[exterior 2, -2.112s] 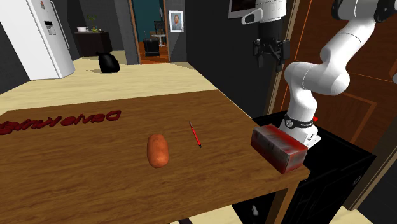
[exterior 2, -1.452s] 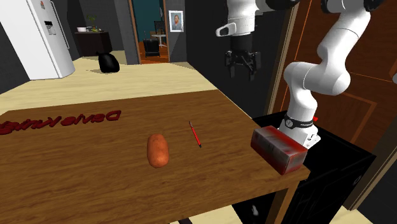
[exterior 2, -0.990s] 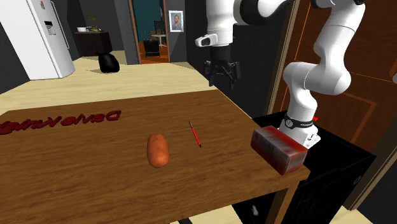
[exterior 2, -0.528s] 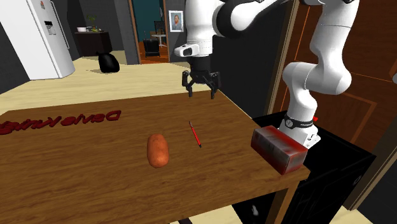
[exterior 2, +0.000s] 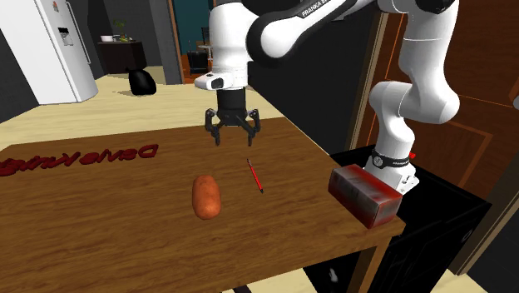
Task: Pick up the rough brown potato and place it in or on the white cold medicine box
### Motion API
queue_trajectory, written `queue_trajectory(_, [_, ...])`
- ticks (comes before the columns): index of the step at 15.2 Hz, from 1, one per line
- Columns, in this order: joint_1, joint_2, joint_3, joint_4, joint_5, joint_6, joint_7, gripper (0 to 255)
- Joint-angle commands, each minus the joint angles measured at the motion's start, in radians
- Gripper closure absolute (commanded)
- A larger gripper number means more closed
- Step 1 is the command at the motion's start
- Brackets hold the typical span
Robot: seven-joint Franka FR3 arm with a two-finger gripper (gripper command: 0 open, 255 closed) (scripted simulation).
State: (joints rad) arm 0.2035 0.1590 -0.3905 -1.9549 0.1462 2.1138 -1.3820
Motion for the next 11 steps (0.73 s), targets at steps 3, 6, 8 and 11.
queue_trajectory(3, [-0.013, 0.127, 0.042, 0.136, 0.073, 0.005, -0.156, 0])
queue_trajectory(6, [-0.027, 0.215, 0.081, 0.242, 0.113, 0.0, -0.256, 0])
queue_trajectory(8, [-0.035, 0.269, 0.107, 0.311, 0.132, -0.006, -0.314, 0])
queue_trajectory(11, [-0.035, 0.287, 0.112, 0.298, 0.14, 0.025, -0.319, 0])
